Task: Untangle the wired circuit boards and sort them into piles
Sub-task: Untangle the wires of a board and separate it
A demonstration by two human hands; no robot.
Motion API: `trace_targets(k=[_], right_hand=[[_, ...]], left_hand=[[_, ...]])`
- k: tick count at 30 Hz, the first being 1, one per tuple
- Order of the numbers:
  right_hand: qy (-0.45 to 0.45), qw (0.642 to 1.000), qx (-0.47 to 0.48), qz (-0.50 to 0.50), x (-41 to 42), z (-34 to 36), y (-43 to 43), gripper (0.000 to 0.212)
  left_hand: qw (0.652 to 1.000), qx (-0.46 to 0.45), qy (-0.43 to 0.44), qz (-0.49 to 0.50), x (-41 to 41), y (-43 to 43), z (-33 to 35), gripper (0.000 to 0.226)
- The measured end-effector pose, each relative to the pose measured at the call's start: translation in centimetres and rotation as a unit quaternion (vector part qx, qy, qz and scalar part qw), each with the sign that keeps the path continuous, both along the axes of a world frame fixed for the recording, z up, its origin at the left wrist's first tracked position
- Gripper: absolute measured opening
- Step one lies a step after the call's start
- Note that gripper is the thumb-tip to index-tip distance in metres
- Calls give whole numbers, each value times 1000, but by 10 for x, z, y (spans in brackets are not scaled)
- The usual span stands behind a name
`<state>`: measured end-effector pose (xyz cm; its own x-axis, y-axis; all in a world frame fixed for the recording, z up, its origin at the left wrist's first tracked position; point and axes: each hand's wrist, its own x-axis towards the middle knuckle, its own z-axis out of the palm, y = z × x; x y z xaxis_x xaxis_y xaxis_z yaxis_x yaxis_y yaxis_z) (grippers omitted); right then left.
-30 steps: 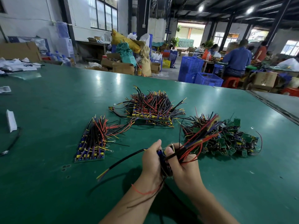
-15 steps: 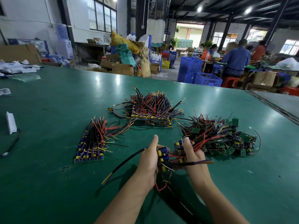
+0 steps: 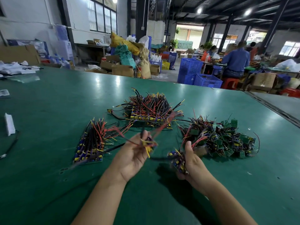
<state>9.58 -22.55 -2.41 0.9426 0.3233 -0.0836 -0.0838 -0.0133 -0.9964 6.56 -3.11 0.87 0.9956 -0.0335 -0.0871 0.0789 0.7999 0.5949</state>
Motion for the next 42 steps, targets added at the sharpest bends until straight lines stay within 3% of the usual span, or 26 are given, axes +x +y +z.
trace_targets(k=[2, 6, 11, 14, 16, 19, 21, 24, 26, 29, 31, 36, 40, 42], right_hand=[[-55, 993, -100, 26, -5, 3, -2, 100], [-203, 929, -308, 40, -16, 13, 2, 67], [-283, 825, -489, 15, -23, 18, 9, 72], [-303, 797, -521, -26, -20, 14, 8, 71], [-333, 813, -472, -72, -17, 9, 7, 59], [-289, 908, -259, -159, -15, 11, 10, 44], [-210, 965, -94, -126, -16, 18, 11, 40], [-139, 990, 13, -24, -17, 17, 8, 32], [-135, 990, 20, 30, -17, 18, 6, 23], [-186, 980, -50, 56, -16, 17, 4, 26], [-207, 974, -80, 46, -15, 16, 4, 30], [-179, 983, -21, 44, -18, 16, 3, 12], [-222, 973, -57, -27, -17, 15, 6, 39], [-260, 956, -112, -75, -15, 13, 7, 52]], left_hand=[[996, -58, 16, 58, 2, 2, 1, 14], [994, -39, 50, 88, 2, -10, 3, 14], [990, 56, 80, 105, 5, -18, -8, 17], [982, 107, 82, 135, 6, -19, -14, 20], [981, 119, 69, 139, 6, -22, -14, 20], [984, 122, 48, 117, 3, -33, -13, 20], [983, 138, 42, 115, 2, -42, -13, 20], [981, 149, 26, 122, -2, -52, -13, 15], [981, 144, 21, 128, -6, -55, -11, 6], [976, 168, 27, 133, -10, -58, -11, 35], [975, 172, 42, 135, -11, -60, -12, 39], [982, 152, 19, 110, -10, -63, -11, 33], [973, 208, -11, 98, -10, -63, -16, 13], [969, 227, -23, 96, -11, -65, -19, 14]])
